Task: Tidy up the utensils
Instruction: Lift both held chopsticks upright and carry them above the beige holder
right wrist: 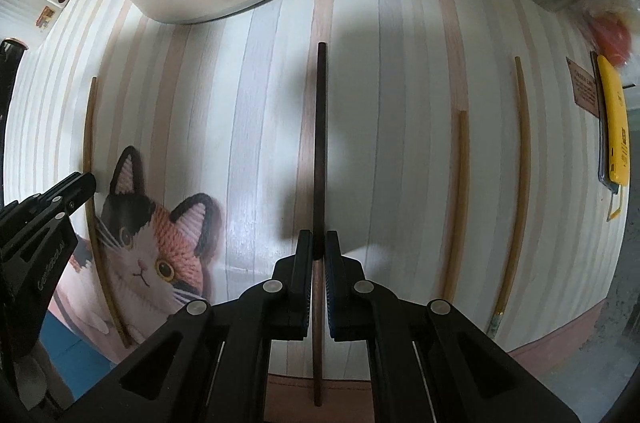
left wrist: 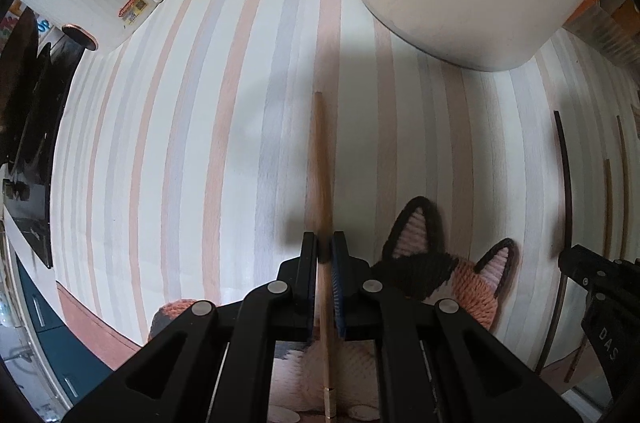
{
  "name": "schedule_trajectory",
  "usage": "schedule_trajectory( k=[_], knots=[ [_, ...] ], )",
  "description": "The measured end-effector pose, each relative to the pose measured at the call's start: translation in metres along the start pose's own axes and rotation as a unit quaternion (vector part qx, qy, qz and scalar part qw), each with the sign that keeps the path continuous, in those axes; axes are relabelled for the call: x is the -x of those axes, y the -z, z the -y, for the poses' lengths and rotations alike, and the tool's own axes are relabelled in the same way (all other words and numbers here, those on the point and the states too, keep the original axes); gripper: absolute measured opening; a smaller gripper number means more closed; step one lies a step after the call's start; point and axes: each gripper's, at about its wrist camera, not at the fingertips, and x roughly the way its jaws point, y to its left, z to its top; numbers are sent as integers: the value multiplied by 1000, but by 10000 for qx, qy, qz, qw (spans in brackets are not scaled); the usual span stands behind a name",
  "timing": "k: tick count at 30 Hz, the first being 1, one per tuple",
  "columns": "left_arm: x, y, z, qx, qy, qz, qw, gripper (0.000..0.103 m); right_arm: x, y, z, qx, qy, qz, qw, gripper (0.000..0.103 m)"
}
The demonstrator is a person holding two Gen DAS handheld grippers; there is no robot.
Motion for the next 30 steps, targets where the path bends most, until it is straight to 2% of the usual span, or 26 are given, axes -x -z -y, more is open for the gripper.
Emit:
schedule_trajectory(
  k=[3, 5, 12, 17, 20, 30],
  knots=[
    [5, 2, -4, 100, -19, 92, 9999, 5, -1, 3, -4, -193, -220, 115, 9995, 6],
    [15, 4, -6, 140, -7, 225, 9996, 5, 18, 10, 20, -310, -345, 274, 9985, 6],
    [70, 5, -18, 291, -4, 986, 9947, 4, 77, 15, 28, -356, -424, 1197, 9913, 5],
    [103, 3, -28, 449, 81, 1373, 9895, 4, 104, 19, 38, -447, -467, 1723, 9829, 5],
    [120, 4, -32, 485, 150, 1478, 9877, 4, 119, 17, 36, -518, -537, 2017, 9766, 5],
    [183, -1, -53, 668, 351, 2276, 9708, 4, 180, 14, 30, -545, -838, 2793, 9550, 5]
  ],
)
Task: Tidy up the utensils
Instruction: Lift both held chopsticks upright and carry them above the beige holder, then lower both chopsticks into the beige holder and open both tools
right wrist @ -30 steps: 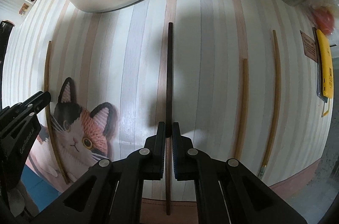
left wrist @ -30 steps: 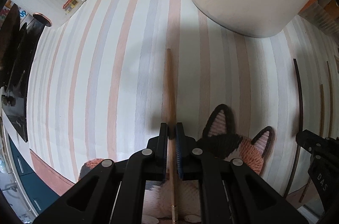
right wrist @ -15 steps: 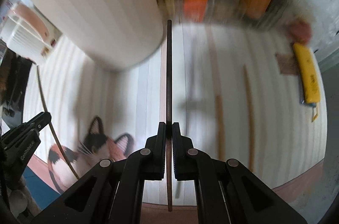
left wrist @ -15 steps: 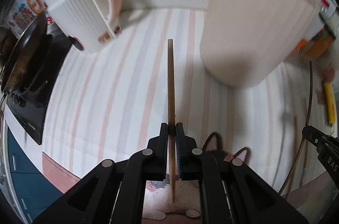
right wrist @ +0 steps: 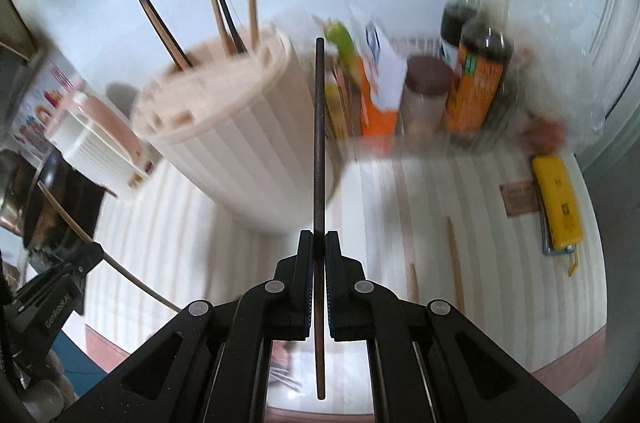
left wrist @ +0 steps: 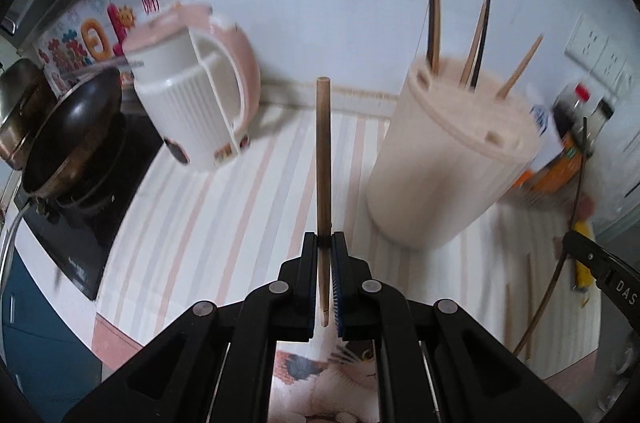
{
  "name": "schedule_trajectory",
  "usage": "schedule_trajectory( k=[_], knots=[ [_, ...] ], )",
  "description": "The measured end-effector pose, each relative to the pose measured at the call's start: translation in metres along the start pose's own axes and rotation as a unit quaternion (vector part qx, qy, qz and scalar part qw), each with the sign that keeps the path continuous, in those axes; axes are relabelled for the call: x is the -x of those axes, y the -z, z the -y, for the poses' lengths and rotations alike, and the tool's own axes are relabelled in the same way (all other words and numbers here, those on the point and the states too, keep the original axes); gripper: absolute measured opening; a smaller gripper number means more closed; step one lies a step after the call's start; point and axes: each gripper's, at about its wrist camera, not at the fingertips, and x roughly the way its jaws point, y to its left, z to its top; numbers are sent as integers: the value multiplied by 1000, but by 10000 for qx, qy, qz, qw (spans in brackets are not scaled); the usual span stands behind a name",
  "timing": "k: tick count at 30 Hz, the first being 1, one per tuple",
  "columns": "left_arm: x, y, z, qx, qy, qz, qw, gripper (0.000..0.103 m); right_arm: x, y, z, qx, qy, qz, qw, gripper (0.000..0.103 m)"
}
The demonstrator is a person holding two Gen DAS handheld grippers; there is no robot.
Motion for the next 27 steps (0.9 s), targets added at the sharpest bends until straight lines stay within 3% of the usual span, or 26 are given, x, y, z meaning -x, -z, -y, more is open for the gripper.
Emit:
schedule_trajectory(
  k=[9, 17, 24, 27],
  knots=[
    [65, -53, -9, 363, 491, 708, 9956, 4, 54, -49, -13, -87, -396, 734, 9965, 5],
    [108, -111, -1, 631, 834, 1258, 9865, 4, 84, -118, -23, -170, -497, 1455, 9880, 5],
    [100, -161, 25, 789, 1210, 1378, 9799, 4, 67, -167, -27, -467, -554, 1783, 9813, 5],
    [81, -179, 36, 747, 1214, 1245, 9819, 4, 55, -180, -30, -555, -575, 1904, 9784, 5]
  ],
)
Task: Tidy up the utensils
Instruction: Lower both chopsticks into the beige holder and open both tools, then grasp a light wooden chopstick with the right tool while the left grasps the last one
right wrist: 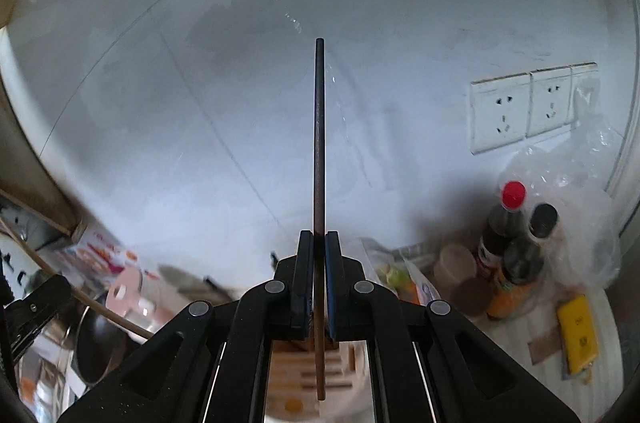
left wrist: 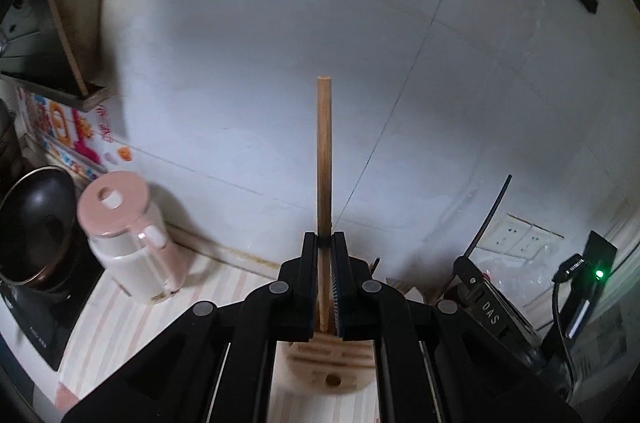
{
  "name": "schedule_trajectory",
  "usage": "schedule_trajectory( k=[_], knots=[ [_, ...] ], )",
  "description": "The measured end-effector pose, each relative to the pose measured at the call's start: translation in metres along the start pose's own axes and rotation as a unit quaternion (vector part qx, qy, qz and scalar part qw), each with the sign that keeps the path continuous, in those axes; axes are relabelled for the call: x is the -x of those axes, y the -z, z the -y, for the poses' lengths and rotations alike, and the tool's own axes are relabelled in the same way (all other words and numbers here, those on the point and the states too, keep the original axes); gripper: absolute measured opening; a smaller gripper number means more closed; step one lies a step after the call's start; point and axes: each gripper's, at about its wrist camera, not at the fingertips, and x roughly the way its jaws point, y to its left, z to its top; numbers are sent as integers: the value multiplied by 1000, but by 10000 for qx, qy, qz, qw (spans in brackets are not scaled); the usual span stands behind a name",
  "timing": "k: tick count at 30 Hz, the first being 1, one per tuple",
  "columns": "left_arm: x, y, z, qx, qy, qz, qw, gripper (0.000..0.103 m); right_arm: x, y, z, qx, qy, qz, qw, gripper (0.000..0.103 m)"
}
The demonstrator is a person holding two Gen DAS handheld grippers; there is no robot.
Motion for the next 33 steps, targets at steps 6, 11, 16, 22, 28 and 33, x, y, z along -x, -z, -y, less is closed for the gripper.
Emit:
schedule_trajectory(
  k=[6, 11, 16, 22, 28, 33],
  knots=[
    [-56, 2, 4, -73, 28, -465, 9989, 4, -27, -2, -5, 18, -60, 229, 9997, 5],
    [-83, 15, 4, -172, 29, -805, 9966, 4, -47, 9, -8, 193, -68, 258, 9995, 5],
    [-88, 22, 1, -157, 38, -1081, 9940, 7, -59, 22, -14, 645, -102, -16, 9979, 6],
    [-53, 16, -4, -370, -400, -693, 9961, 68, -38, 21, -8, 659, -94, -160, 9976, 12],
    [-25, 31, -22, -577, -879, -453, 9934, 98, 3, 21, 10, 514, 161, -199, 9983, 44],
    [-20, 64, -32, -653, -1149, -493, 9900, 103, 30, 38, 34, 403, 345, -325, 9981, 64]
  ],
)
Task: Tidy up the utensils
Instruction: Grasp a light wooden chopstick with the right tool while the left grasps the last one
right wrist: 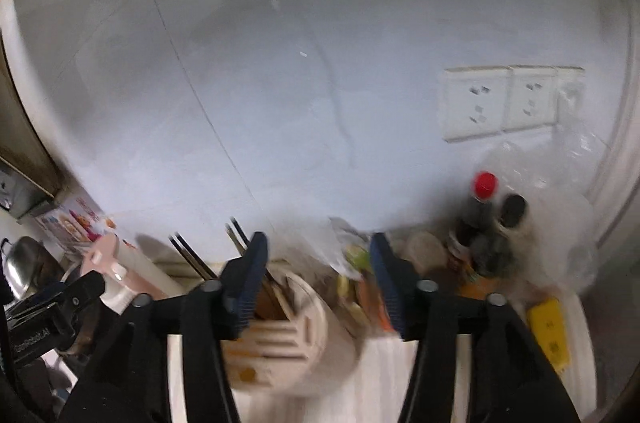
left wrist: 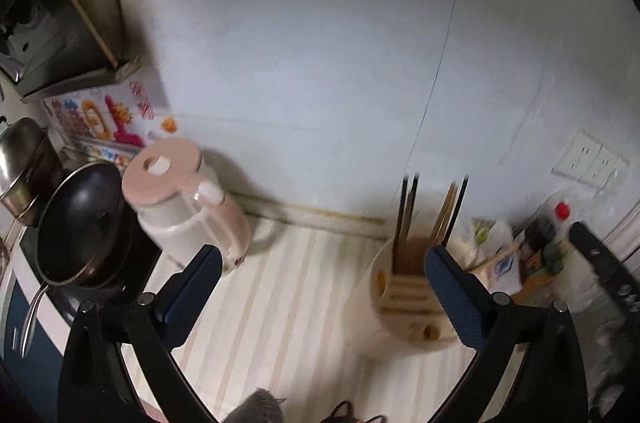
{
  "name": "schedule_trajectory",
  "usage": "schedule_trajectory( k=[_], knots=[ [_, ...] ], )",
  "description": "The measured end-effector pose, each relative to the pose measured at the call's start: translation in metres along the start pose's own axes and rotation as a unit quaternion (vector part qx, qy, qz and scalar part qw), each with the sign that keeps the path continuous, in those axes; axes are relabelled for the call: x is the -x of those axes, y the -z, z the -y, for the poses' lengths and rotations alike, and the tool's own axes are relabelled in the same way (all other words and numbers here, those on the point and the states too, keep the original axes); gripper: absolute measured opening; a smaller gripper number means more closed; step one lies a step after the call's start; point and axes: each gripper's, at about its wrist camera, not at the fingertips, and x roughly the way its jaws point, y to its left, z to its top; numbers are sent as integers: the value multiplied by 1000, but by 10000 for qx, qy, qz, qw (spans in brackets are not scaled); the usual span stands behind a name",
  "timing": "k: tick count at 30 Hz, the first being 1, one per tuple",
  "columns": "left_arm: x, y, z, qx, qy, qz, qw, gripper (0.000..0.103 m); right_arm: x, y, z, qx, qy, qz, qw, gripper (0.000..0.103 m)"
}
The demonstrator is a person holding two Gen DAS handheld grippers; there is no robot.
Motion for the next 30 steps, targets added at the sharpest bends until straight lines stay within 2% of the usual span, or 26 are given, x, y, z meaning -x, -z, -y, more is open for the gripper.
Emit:
schedule_trajectory(
  k=[4, 5, 9, 15, 18, 20, 23, 24, 30],
  knots=[
    [-12, 31, 2, -118, -217, -297, 9993, 103, 11, 24, 27, -163, 181, -114, 9996, 85],
    [-14, 40, 4, -162, -289, -384, 9987, 103, 12, 31, 33, -180, 256, -165, 9994, 87],
    [-44, 86, 7, -258, -823, -932, 9919, 103, 7, 67, 63, -279, 598, -578, 9961, 89],
    [-81, 152, 22, -537, -1028, -1607, 9802, 103, -12, 133, 133, -555, 1002, -1537, 9815, 88],
    [-92, 185, 45, -731, -947, -1895, 9746, 103, -22, 162, 158, -588, 1118, -2028, 9710, 81],
    [-99, 204, 65, -879, -840, -2095, 9702, 103, -35, 186, 173, -540, 1271, -2498, 9584, 75],
    [-108, 235, 100, -1135, -622, -2434, 9612, 103, -58, 223, 184, -350, 1297, -3081, 9418, 62],
    [-113, 245, 114, -1262, -568, -2549, 9570, 103, -64, 234, 186, -260, 1306, -3229, 9370, 55],
    [-124, 270, 161, -1738, -532, -2728, 9448, 103, -80, 274, 197, -126, 1278, -3605, 9239, 36]
  ],
)
